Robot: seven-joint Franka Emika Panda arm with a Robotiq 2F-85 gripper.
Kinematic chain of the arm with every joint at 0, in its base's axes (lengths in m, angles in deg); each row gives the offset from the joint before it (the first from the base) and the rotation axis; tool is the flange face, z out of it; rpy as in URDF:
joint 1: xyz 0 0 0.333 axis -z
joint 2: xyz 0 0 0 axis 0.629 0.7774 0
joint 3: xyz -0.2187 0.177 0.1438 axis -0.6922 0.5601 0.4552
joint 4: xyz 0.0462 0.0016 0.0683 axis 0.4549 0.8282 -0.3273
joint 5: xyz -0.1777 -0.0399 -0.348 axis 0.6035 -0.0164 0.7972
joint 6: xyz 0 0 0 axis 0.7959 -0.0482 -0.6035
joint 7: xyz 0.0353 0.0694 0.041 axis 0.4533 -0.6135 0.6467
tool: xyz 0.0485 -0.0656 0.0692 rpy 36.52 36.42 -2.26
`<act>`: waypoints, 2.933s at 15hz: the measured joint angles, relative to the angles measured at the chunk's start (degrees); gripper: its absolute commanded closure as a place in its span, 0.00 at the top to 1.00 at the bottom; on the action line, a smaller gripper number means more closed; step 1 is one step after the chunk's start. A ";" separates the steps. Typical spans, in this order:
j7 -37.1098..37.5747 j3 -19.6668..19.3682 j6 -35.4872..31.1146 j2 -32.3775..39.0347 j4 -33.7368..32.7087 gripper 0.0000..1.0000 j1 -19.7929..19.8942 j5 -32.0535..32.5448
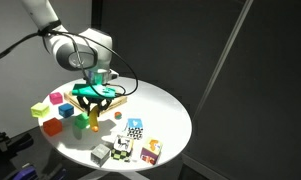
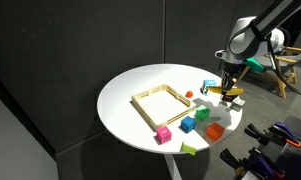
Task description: Pick up the yellow banana toy, turn it ninety degrees anticlockwise and put it at the edge of the table
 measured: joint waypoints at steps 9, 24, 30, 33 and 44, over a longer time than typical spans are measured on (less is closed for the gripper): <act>-0.46 0.11 -0.19 0.33 0.04 0.16 -0.19 -0.05; -29.00 4.35 -5.98 -0.48 3.86 0.16 -0.88 -6.59; -38.56 4.20 -5.98 -1.77 6.95 0.16 -0.86 -7.51; -41.58 4.00 -5.99 -2.04 8.51 0.16 -0.86 -7.51; -48.39 3.50 -7.78 -2.20 13.39 0.16 -0.95 -7.51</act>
